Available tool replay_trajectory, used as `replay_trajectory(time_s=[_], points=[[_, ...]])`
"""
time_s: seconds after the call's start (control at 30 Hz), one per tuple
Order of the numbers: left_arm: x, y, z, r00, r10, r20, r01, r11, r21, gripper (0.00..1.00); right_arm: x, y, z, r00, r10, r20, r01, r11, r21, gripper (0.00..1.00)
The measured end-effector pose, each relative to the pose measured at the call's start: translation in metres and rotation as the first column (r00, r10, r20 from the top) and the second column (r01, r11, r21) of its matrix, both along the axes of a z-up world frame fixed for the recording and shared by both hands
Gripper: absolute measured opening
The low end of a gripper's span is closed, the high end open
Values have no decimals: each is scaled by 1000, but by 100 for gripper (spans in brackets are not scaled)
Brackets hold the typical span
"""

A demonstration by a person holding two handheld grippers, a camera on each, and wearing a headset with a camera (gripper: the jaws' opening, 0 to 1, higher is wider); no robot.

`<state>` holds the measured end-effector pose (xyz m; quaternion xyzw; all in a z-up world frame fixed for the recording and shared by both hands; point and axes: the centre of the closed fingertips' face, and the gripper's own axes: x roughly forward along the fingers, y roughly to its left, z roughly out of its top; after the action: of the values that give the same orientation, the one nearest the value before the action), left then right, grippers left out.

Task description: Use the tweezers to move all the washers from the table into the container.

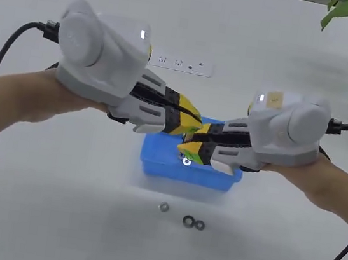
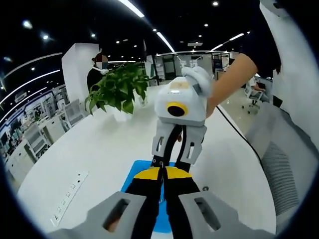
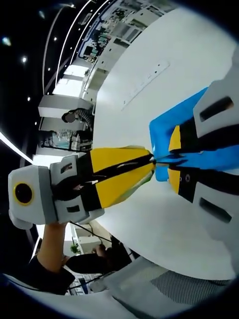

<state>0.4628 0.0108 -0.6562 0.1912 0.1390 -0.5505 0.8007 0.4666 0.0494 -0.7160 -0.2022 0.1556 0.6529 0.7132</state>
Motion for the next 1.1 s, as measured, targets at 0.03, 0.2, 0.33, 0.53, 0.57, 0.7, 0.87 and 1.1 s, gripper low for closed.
replay_trajectory(time_s=[0.03,0.2,0.33,0.53,0.57,0.7,0.87,1.1], points=[[0,0,2,1000,5,1,-5,1000,-4,5,0,0,1,1000,-7,-5,7,1000,2,12],[0,-1,8,1000,18,14,-18,1000,-15,5,-1,-3,10,1000,-29,6,29,1000,12,13],[0,-1,12,999,22,27,-22,1000,-9,5,1,-8,15,999,-41,27,40,999,10,21],[1,7,23,997,48,53,-47,999,-2,5,2,-18,15,996,-65,56,66,998,-10,33],[1,8,24,997,53,58,-53,999,-3,5,1,-20,15,996,-65,66,66,998,-13,34],[-4,12,30,995,73,71,-73,997,-7,5,-3,-27,18,992,-59,116,60,998,-7,39],[-20,18,38,989,120,89,-116,992,-46,5,-12,-41,23,983,-95,155,98,995,-13,52],[-49,23,45,980,168,109,-159,984,-84,5,-28,-55,25,977,-159,143,157,987,24,62]])
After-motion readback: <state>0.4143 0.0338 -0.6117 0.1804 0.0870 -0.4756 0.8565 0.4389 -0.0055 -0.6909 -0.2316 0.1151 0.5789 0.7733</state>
